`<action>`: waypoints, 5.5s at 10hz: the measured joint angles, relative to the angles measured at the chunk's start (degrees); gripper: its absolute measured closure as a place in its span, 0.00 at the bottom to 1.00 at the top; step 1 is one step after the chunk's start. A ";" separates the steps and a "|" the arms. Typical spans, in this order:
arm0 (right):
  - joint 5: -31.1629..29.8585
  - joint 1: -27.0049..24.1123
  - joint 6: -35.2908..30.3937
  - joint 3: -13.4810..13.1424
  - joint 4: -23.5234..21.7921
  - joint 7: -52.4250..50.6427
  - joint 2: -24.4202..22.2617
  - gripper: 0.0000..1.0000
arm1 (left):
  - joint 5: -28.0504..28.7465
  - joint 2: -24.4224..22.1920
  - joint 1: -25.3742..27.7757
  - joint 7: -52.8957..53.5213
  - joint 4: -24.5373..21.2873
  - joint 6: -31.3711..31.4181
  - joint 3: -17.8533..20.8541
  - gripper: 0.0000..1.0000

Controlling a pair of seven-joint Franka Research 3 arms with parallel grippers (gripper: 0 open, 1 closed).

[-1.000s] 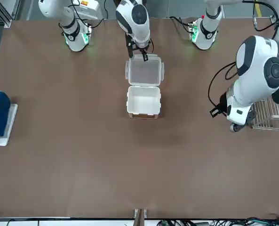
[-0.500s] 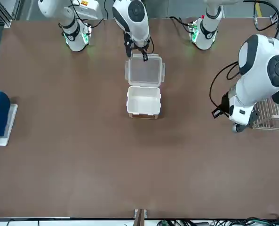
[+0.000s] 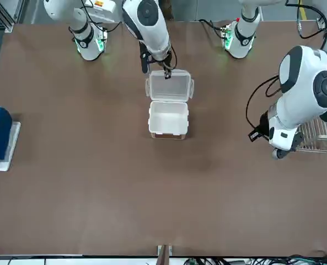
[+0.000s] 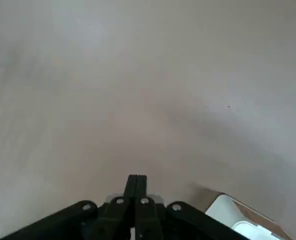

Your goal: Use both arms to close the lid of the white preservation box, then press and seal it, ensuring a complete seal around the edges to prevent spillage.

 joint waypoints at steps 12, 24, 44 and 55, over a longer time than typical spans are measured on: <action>3.28 -3.59 2.86 -8.27 10.85 -7.13 10.83 0.57 | -6.28 4.64 -5.36 -12.35 -3.03 6.97 -0.71 0.99; 2.64 2.34 10.02 -8.86 12.81 -10.27 21.25 0.94 | -7.62 -2.58 -11.46 -34.12 -23.98 25.63 -3.73 0.99; 2.19 2.56 11.20 -8.86 12.83 -10.46 21.60 0.94 | -7.62 4.72 -17.88 -46.77 -27.40 42.80 -6.08 0.99; 2.15 2.57 11.15 -8.87 12.82 -10.46 21.62 0.94 | -7.62 4.97 -18.37 -50.44 -27.49 44.48 -5.85 0.99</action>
